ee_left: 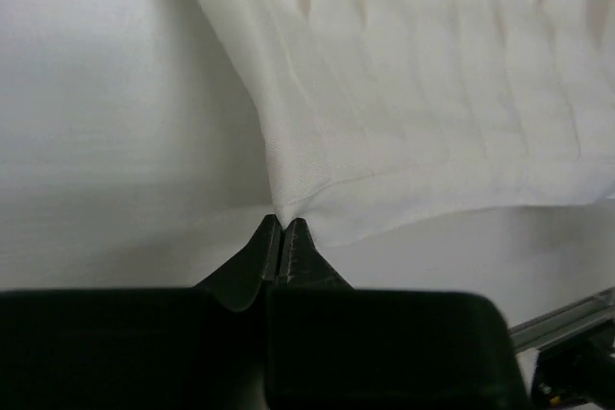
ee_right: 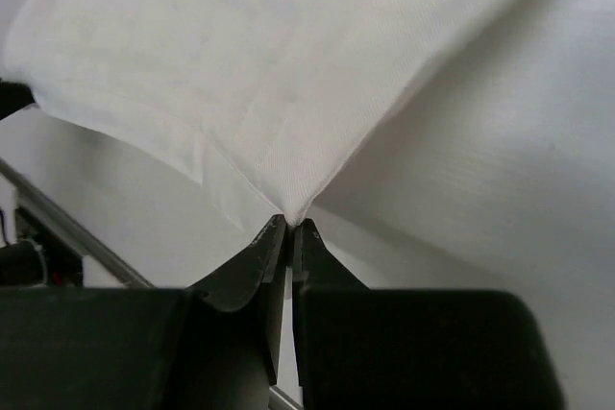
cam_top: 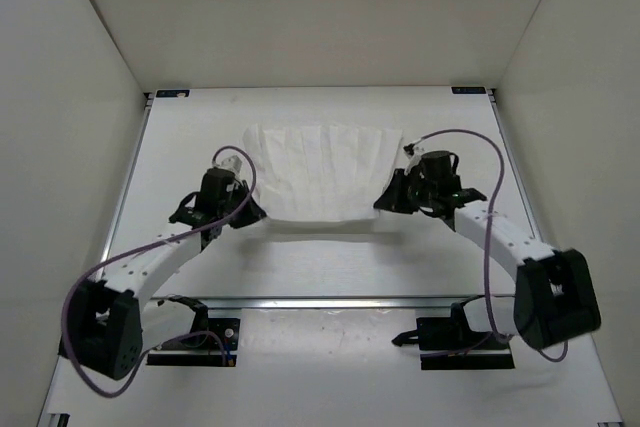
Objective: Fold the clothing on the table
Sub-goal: Fold the skirt
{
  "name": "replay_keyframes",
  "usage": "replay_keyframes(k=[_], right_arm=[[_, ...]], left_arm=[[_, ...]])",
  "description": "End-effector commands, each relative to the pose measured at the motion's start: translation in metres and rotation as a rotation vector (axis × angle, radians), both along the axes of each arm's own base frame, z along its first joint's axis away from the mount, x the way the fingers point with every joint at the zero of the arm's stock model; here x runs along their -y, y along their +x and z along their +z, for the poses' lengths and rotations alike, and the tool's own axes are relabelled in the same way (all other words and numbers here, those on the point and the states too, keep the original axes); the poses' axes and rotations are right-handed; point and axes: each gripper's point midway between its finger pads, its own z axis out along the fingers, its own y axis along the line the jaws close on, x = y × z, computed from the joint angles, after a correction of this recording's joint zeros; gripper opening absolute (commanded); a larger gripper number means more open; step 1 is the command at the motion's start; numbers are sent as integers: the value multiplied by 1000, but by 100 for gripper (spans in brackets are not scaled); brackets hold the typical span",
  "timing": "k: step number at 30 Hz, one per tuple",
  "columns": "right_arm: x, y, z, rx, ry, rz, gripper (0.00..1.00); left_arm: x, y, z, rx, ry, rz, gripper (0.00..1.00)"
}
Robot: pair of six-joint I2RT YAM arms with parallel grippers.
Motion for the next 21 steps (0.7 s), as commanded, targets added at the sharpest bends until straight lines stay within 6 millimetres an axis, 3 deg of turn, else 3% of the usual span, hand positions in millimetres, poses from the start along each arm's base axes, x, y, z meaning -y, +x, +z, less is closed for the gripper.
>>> replay_keyframes(k=[1,2,3,6,7,9,12,14,16,18,21], right_arm=[[1,13,85,235,72,45,0],[6,15,107,286,90,42,0],[6,12,130,328,124,63,0],[3,-1,187,449,129,102,0],[5,-4,211,523,128,100,0],[2,-16,241,595,164,130,0],[5,-28,274,649,225,145,0],[7,-25,279,665,227,141,0],[8,-12,278,667,216,138,0],[3,9,266,630,206,143,0],[-12,60,260,568,215,170,0]], left_arm=[[-7,28,97,234,-36,14,0],[-5,30,122,279,-41,6,0],[-7,31,133,299,-42,8,0],[-10,24,218,464,-38,16,0],[-12,22,228,492,-25,43,0],[-20,10,278,589,-58,78,0],[-36,0,317,653,-98,91,0],[-38,5,319,647,-96,88,0],[-34,18,303,616,-76,84,0],[-29,47,274,549,-38,84,0],[-17,94,253,476,-19,38,0]])
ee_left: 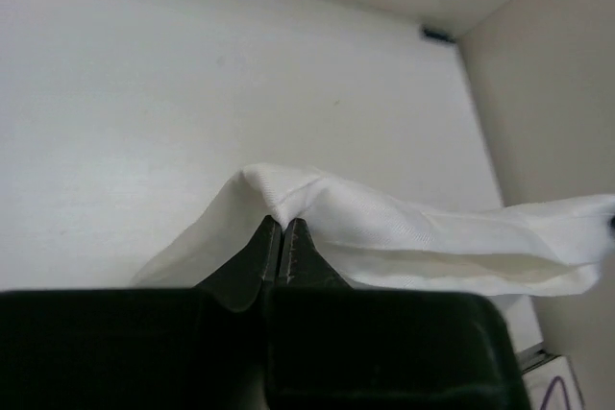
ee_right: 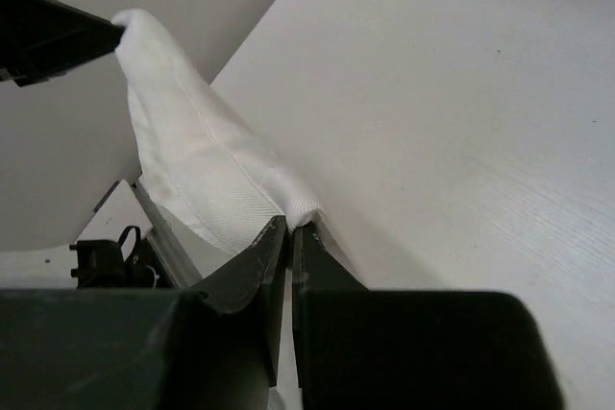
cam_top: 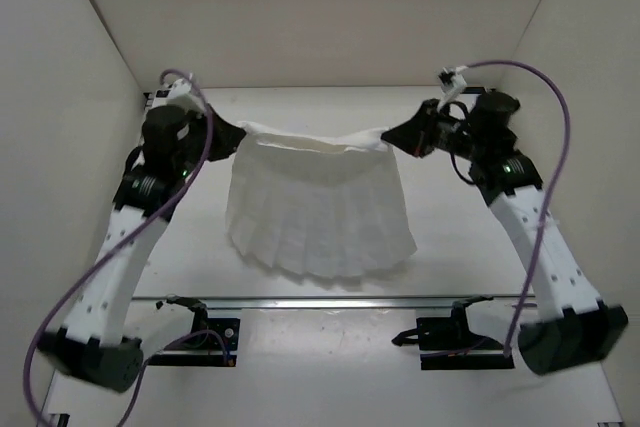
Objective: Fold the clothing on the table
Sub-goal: Fold the skirt
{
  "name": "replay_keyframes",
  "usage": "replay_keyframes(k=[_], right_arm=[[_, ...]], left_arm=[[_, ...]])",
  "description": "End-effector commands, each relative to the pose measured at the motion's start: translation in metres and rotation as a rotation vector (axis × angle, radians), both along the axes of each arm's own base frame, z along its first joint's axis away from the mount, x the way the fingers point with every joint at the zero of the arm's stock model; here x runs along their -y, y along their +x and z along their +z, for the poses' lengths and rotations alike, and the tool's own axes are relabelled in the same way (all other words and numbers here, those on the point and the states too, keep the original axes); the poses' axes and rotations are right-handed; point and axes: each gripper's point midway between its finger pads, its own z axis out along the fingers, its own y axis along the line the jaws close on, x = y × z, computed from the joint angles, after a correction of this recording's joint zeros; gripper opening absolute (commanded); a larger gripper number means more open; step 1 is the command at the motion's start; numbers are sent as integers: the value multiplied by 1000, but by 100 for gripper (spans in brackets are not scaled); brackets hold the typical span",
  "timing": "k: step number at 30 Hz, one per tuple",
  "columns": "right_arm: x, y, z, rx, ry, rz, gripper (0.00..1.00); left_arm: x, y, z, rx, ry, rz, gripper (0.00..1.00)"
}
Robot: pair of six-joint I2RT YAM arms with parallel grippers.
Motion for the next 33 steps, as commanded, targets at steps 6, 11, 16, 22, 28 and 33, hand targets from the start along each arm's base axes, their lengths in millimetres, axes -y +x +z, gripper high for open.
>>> replay_keyframes(k=[6,11,16,22,28,33], right_arm=[[-21,118,55,45,4,-39,0],[-14,127,88,85,-12,-67,0],[2,127,-13,-79,28,-92,0],[14,91,-160,-423,44,-159,0],[19,18,-246,-571,-31,-258,0],[22,-51,-288,-709,-158,-266,0]], left_arm=[[8,123,32,-48,78,42,0],[4,120,83,33,74,53,0],[-7,101,-2,-41,18,92,0],[8,39,-212,-425,48,24,0],[28,-39,-300,-593,159,-59,0],[27,-91,-318,-646,201,-119,0]])
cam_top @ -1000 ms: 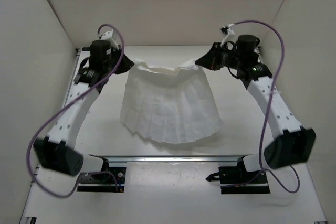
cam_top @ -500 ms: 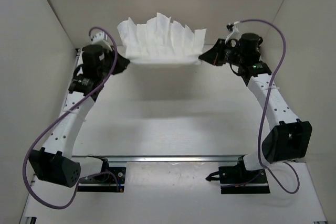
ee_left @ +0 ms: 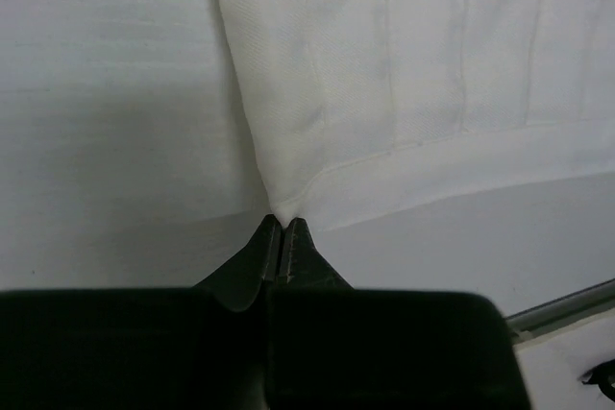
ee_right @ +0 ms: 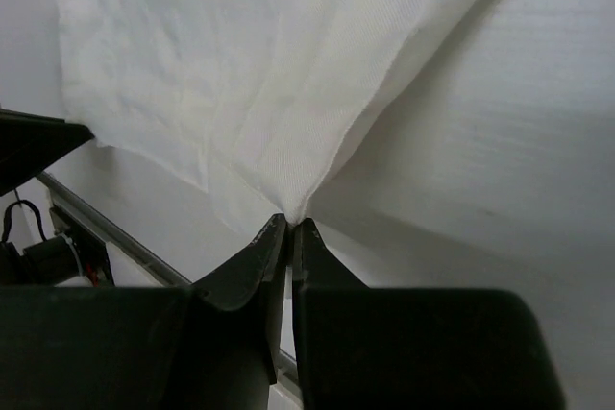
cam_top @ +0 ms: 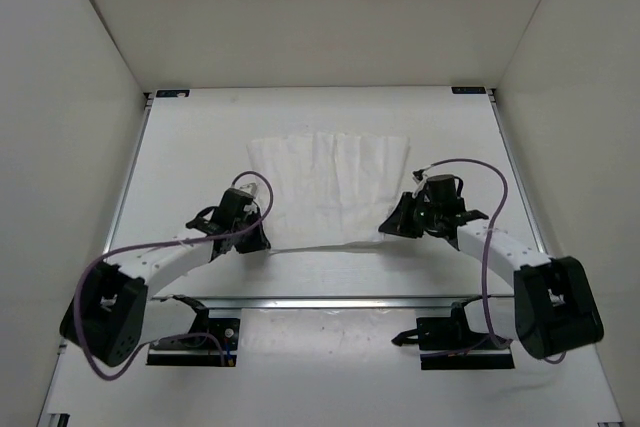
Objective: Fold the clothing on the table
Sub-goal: Fold the skirt
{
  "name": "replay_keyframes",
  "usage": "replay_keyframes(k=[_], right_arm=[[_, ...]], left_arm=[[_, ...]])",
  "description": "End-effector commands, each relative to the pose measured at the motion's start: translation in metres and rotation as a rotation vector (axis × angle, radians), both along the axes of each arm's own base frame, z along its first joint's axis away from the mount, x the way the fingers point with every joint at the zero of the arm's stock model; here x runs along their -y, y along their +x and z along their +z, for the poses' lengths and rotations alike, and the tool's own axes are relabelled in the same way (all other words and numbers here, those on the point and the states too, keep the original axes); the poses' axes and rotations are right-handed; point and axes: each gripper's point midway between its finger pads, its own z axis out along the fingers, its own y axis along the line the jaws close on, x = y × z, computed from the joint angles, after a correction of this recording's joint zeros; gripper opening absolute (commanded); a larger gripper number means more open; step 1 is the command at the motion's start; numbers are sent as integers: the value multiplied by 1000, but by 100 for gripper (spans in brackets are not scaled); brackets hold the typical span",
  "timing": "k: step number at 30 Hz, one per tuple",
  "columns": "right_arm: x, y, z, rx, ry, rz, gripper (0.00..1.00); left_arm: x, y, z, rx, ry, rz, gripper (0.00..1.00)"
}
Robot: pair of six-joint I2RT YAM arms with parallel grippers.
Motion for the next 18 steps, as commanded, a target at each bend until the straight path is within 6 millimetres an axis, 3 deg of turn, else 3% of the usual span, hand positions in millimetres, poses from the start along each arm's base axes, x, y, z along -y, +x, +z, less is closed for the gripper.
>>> replay_keyframes(k=[1,3,11,18], right_arm=[[9,-14,-1,41,-87,-36,0],[10,-36,-4,12,-123,-14,0],[18,-75,37,71,-116,1,0],[31,-101,54,71,-62,-24,0]], left_arm=[[4,-7,18,84,-27,-8,0],[6,-20,30,114,-50,-20,0],[11,-46,78,172,-170,-44,0],[-10,-69,109,179,-176,-59,0]])
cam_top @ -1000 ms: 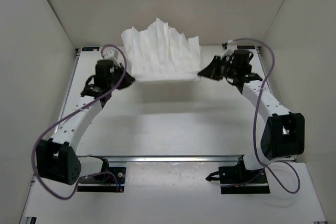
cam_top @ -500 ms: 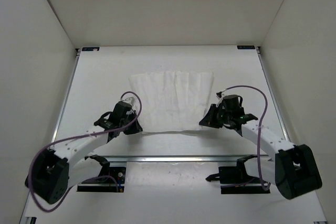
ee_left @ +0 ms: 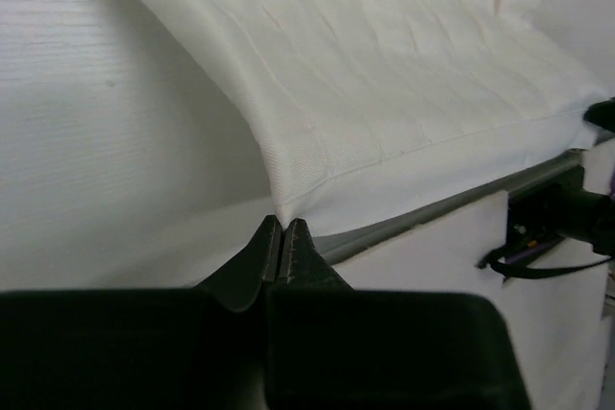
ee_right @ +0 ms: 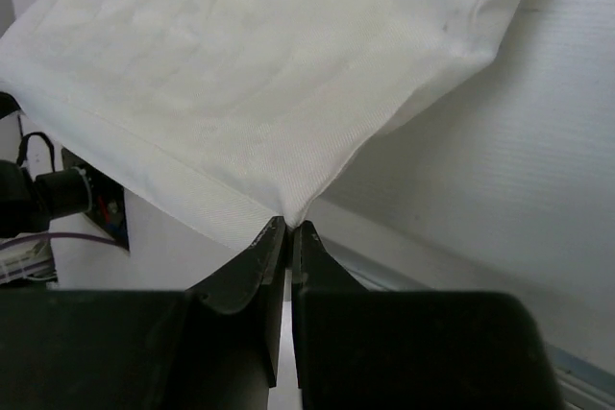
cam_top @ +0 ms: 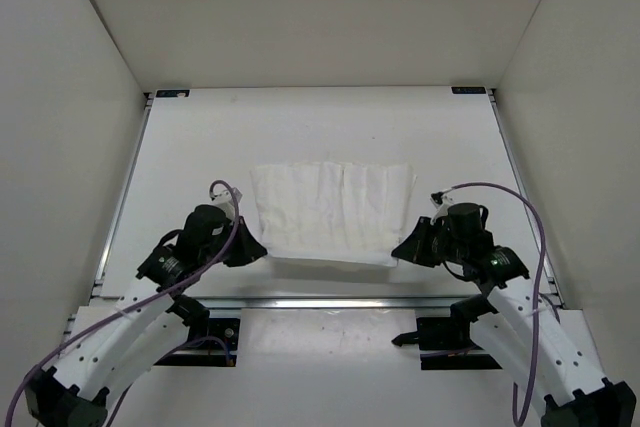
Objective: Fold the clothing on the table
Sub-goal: Fold the skirt
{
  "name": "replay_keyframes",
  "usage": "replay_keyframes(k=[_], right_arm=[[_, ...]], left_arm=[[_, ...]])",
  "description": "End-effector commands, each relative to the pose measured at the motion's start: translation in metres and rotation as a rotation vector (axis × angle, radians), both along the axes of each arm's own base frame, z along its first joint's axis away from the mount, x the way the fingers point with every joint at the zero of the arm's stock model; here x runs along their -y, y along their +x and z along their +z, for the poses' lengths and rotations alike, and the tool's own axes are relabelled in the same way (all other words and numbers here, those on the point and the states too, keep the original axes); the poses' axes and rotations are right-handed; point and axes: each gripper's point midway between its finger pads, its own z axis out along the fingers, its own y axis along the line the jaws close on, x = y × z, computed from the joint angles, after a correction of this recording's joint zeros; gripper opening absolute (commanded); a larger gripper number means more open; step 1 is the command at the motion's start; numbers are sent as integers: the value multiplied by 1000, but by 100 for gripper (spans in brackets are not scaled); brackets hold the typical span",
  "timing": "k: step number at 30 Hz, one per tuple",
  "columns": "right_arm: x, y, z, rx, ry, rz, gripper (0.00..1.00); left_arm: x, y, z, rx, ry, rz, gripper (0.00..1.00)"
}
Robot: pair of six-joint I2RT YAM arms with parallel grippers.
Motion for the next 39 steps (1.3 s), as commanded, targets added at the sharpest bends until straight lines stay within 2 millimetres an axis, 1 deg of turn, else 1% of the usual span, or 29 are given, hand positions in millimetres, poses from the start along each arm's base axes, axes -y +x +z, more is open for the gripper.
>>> replay_keyframes(k=[1,4,6,8,10,12,13,14,17,19,20,21,22,23,24,25,26,27,28,29,30,31,32,33,34,35,36,37,39], right_arm=[[12,-17,9,-35,-10,-22,0],[17,-29,19,-58,-5,-23,0],[20,-35,31,-52,4,-26,0],[24,-40,41,-48,4,-31,0],[25,-42,53,-43,16,-21,0],[26,-34,72,-3,29,-22,0],[24,-33,74,-11,42,-9,0],[22,-27,85,30,55,-4,0],[11,-6,96,59,100,8,0],[0,16,99,93,191,2,0],[-7,20,101,71,248,7,0],[-10,30,103,115,311,22,0],[-8,46,98,128,359,-15,0],[-8,54,92,87,403,-47,1],[-4,67,85,108,426,-66,0],[-1,77,87,143,450,-89,0],[2,110,169,649,480,-7,0],[11,102,77,149,446,-171,0],[14,113,84,179,450,-190,0],[19,131,87,205,453,-236,0],[21,148,92,233,453,-253,0],[22,160,93,236,444,-268,0],[27,185,93,241,407,-298,0],[28,210,97,255,375,-299,0],[31,229,81,238,333,-314,0],[26,247,97,304,319,-281,0],[24,266,92,272,296,-265,0],[19,277,92,255,286,-224,0],[18,283,94,275,275,-195,0]], left_arm=[[-14,-15,19,-7,10,-1,0],[-12,-22,36,14,-39,-1,0],[-10,-27,40,5,-70,-10,0],[-11,-29,55,23,-95,-14,0],[-13,-25,77,62,-96,-12,0],[-18,-17,96,101,-67,-8,0],[-23,-11,95,100,-46,10,0],[-25,-2,99,123,-30,17,0],[-21,21,97,126,-42,31,0],[-14,43,88,131,-56,44,0],[-13,50,85,129,-60,56,0],[-11,62,77,122,-66,69,0],[-8,69,71,128,-80,67,0],[-10,77,60,101,-77,79,0],[-11,88,51,82,-99,108,0],[-9,97,45,85,-113,112,0],[-13,105,43,77,-133,143,0],[-16,115,37,68,-140,171,0],[-18,128,37,81,-143,190,0],[-23,141,32,81,-126,230,0],[-26,150,33,82,-124,247,0],[-28,163,30,71,-124,263,0],[-32,180,30,71,-130,282,0],[-33,190,31,74,-132,291,0],[-36,204,26,54,-140,303,0],[-42,220,24,49,-139,324,0],[-40,231,30,51,-165,308,0],[-39,235,20,15,-183,294,0],[-35,247,26,25,-204,274,0]])
